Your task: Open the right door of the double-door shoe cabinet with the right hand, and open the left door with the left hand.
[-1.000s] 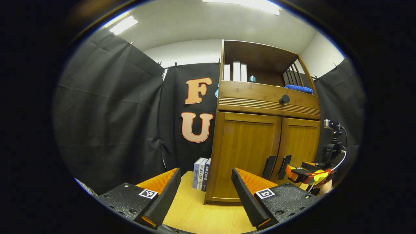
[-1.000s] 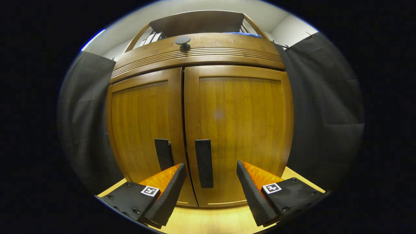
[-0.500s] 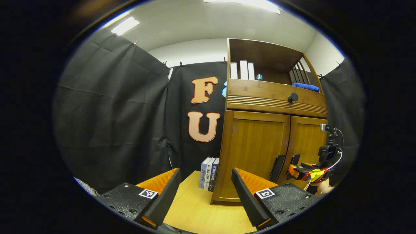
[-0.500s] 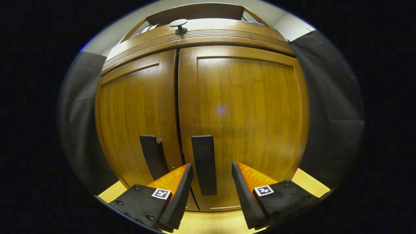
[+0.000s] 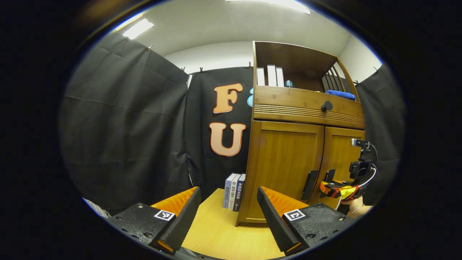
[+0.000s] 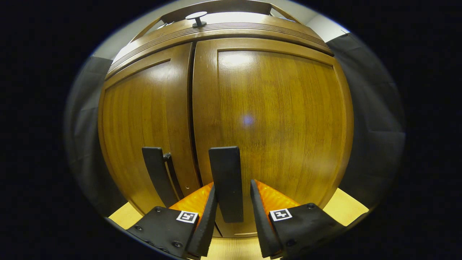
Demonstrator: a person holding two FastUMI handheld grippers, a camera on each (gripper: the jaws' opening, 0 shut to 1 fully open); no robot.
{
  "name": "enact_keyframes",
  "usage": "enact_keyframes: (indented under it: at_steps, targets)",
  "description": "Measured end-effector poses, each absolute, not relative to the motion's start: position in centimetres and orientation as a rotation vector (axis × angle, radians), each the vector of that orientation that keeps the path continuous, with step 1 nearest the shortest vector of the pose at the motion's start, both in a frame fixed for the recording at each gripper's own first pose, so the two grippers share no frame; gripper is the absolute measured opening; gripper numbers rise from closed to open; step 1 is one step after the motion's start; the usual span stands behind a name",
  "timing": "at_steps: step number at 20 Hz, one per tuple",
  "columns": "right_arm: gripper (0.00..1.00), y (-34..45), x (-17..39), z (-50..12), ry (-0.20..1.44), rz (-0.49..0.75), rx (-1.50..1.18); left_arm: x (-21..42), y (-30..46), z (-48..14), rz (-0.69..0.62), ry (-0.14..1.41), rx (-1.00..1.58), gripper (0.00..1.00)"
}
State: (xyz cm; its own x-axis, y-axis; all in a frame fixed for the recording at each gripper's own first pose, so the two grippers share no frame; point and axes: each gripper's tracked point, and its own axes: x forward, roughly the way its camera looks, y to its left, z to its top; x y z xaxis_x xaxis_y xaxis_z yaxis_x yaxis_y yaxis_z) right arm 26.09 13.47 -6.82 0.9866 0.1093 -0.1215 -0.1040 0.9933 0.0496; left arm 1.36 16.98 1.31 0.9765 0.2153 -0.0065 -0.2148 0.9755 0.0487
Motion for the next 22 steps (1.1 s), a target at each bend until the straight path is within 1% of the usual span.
enact_keyframes:
  at_steps: [1, 2, 3, 4, 6, 7, 8, 10, 11, 12, 17, 18, 22]
  targets:
    - [0.65, 13.7, 26.0, -6.9, 0.123, 0.120, 0.048, 1.3, 17.1, 1.3, 0.218, 0.013, 0.049, 0.92]
    - [0.52, 13.9, 26.0, -6.9, 0.121, 0.117, 0.050, 1.4, 17.1, 1.2, 0.217, 0.015, 0.048, 0.92]
    - [0.39, 13.9, 25.8, -6.9, 0.117, 0.112, 0.042, 1.3, 17.1, 1.1, 0.214, 0.017, 0.045, 0.94]
    - [0.47, 13.9, 26.0, -6.8, 0.119, 0.109, 0.035, 1.3, 17.1, 1.1, 0.211, 0.018, 0.042, 0.92]
    - [0.40, 13.9, 26.0, -6.8, 0.122, 0.107, 0.034, 1.1, 17.1, 1.3, 0.206, 0.015, 0.041, 0.92]
    - [0.33, 13.9, 25.8, -6.8, 0.124, 0.109, 0.040, 1.0, 17.1, 1.2, 0.204, 0.014, 0.041, 0.92]
    - [0.31, 13.9, 25.6, -6.8, 0.123, 0.109, 0.042, 0.9, 17.1, 1.2, 0.201, 0.014, 0.042, 0.92]
    - [0.31, 13.7, 25.4, -6.8, 0.118, 0.105, 0.041, 0.7, 17.3, 1.3, 0.200, 0.015, 0.042, 0.92]
    - [0.31, 13.7, 25.2, -6.7, 0.115, 0.100, 0.041, 0.7, 17.2, 1.3, 0.199, 0.015, 0.041, 0.94]
    - [0.31, 13.7, 25.1, -6.6, 0.110, 0.094, 0.044, 0.4, 17.3, 1.3, 0.196, 0.014, 0.042, 0.92]
    - [0.30, 12.9, 23.4, -6.1, 0.103, 0.075, 0.038, -0.4, 17.3, 2.0, 0.182, -0.005, 0.051, 0.92]
    - [0.30, 12.7, 22.9, -6.0, 0.102, 0.073, 0.038, -0.4, 17.2, 1.9, 0.179, -0.005, 0.051, 0.94]
    - [0.30, 11.7, 20.8, -5.8, 0.101, 0.073, 0.042, -0.6, 16.6, 1.8, 0.148, 0.001, 0.045, 0.94]
